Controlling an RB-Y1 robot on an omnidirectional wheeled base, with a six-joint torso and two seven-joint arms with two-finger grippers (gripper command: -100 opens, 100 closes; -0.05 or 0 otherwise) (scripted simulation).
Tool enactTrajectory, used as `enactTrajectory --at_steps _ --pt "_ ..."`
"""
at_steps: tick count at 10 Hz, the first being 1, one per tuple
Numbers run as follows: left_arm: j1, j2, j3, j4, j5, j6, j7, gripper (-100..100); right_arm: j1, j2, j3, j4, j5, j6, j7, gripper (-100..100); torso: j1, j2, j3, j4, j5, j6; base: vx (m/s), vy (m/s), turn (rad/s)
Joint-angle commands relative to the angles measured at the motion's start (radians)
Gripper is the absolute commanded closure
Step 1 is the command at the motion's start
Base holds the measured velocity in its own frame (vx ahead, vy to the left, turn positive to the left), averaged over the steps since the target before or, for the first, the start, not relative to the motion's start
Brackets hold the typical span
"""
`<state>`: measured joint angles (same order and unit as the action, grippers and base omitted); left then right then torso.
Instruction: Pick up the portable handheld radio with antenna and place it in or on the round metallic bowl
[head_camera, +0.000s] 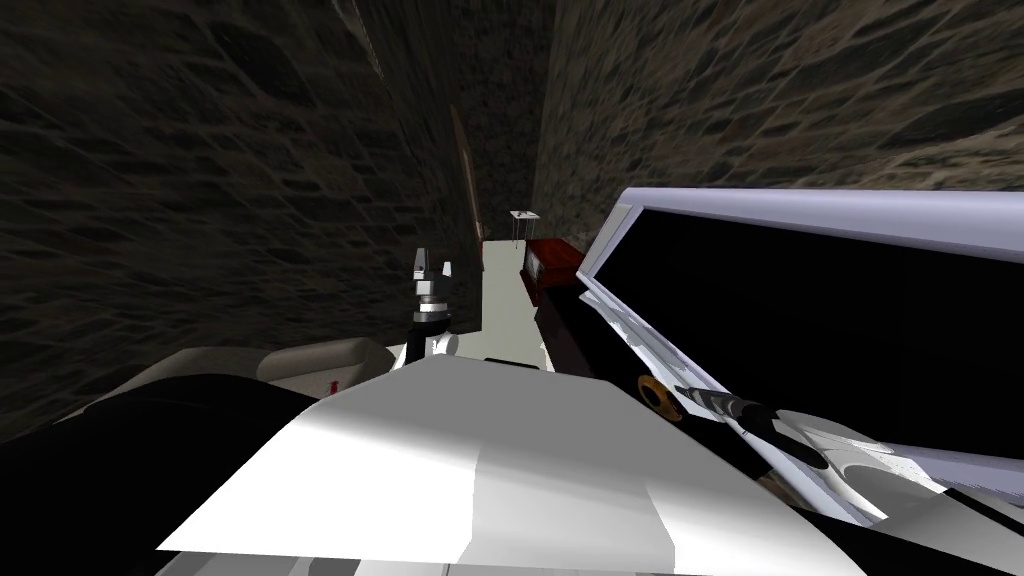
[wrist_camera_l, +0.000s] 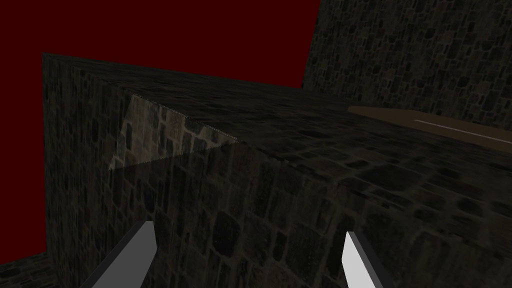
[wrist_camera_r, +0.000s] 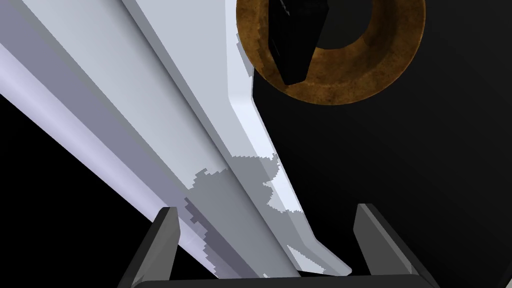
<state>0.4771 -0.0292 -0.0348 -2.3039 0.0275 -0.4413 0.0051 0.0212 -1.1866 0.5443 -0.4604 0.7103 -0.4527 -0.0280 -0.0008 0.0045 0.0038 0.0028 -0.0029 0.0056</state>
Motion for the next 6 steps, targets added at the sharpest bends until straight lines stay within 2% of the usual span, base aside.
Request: enactTrajectory --at_steps 1,6 --pt "0.000 0.000 0.000 0.000 0.000 0.000 0.000 0 0.000 0.000 0.000 0.000 0.000 0.000 0.000 0 0.000 0.000 0.000 0.000 0.000 0.000 0.000 0.000 0.000" --pt "0.000 0.000 0.000 0.000 0.000 0.000 0.000 0 0.000 0.000 0.000 -0.001 0.000 0.000 -0.001 0 -0.001 0.000 0.000 0.000 0.000 0.000 0.000 0.000 0.000"
